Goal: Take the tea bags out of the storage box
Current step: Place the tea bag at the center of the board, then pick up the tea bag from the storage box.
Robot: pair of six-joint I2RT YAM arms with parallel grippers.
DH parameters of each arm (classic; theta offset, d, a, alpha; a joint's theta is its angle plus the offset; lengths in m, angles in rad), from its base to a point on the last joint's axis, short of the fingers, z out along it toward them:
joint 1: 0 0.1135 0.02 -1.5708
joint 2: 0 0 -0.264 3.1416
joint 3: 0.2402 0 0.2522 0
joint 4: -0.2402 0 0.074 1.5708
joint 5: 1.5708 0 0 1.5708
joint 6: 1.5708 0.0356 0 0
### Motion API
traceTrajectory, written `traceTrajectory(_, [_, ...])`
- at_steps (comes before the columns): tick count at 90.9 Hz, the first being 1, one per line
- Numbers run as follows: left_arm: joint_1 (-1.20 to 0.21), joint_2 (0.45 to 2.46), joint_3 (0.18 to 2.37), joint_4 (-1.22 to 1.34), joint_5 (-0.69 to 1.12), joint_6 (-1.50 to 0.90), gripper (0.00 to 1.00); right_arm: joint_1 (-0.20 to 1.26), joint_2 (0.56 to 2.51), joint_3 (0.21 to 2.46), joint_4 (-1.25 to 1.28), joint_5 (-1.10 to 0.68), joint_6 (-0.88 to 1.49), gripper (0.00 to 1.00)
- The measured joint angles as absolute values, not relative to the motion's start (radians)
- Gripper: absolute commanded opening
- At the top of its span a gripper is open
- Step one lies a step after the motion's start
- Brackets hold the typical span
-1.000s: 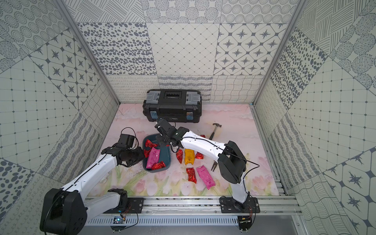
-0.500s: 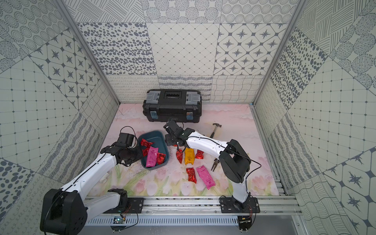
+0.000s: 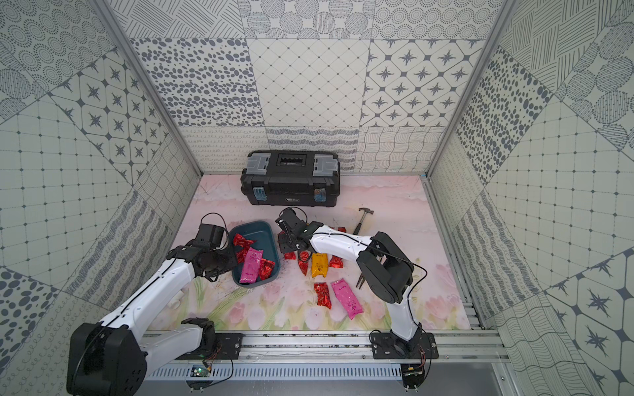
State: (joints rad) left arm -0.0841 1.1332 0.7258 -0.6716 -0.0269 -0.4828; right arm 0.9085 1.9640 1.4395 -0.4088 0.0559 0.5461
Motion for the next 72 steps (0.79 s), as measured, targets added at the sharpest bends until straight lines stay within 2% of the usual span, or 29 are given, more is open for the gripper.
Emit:
traceTrajectory(21, [-0.084, 1.145, 0.726, -0.673, -0.007, -0.466, 0.00, 0.918, 1.954, 1.458, -0.408, 0.050, 0.474, 0.45])
traceTrajectory(56, [-0.084, 1.150, 0.726, -0.673, -0.001, -0.459, 0.00, 1.106, 1.953, 1.524, -0.429, -0.094, 0.103, 0.49])
traceTrajectory(72, [-0.084, 1.150, 0.726, -0.673, 0.001, -0.458, 0.00, 1.109, 2.013, 1.559, -0.462, -0.095, 0.011, 0.52])
